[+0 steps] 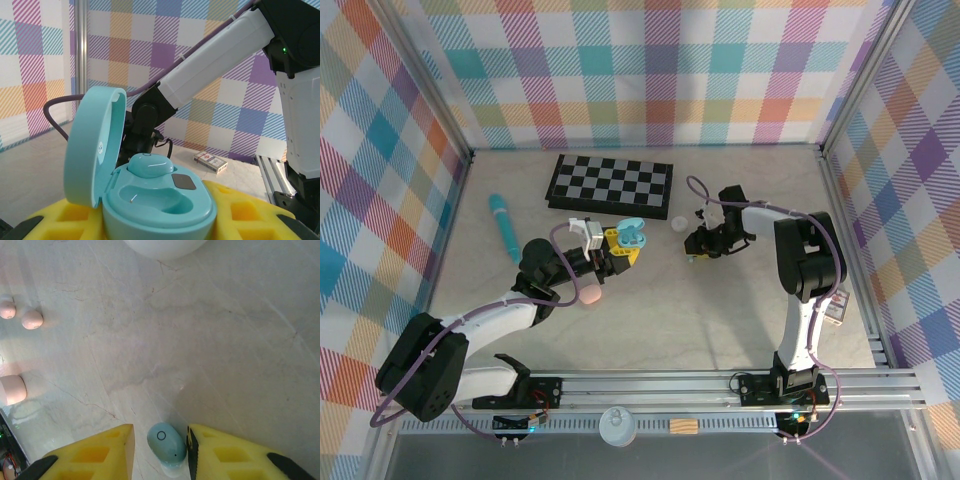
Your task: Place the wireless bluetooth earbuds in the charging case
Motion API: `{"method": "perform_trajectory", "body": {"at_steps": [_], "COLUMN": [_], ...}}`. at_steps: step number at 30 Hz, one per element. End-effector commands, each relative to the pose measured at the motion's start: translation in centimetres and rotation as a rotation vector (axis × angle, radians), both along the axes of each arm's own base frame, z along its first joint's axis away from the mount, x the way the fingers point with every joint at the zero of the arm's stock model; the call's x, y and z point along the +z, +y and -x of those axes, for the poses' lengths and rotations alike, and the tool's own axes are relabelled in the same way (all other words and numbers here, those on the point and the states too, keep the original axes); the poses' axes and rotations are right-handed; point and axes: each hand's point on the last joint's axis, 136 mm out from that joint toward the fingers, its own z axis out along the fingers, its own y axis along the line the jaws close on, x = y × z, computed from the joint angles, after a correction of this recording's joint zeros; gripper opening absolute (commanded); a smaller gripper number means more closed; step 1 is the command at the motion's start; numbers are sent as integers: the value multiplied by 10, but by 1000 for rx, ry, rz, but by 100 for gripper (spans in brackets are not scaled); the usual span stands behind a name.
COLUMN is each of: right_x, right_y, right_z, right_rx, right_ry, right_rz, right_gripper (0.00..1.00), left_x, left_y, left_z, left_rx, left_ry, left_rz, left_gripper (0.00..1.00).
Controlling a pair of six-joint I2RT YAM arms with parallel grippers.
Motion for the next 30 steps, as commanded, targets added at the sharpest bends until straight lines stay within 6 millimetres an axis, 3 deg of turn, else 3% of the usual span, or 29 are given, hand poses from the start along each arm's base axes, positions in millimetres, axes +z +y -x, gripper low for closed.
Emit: {"method": "perform_trajectory", "body": {"at_steps": [1, 16, 23, 30], "right_x": [-1, 0, 19, 55], "right_y": [-1, -1, -5, -12], "right_z": [18, 17, 13, 21], "right_rx": [24, -6, -56, -120], "right_ry": [52, 51, -6, -80], "right_rz": [8, 16, 39, 86], "right_gripper": [30, 19, 19, 19], "left_x": [19, 17, 14, 3], "left_y": [0, 0, 0, -1], "left_z": [3, 2, 1, -15], "left_rx": [-20, -19, -6, 67], "left_ry": [-68, -65, -68, -98], "left_rz": [36, 35, 27, -14], "left_gripper": [29, 29, 29, 28]}}
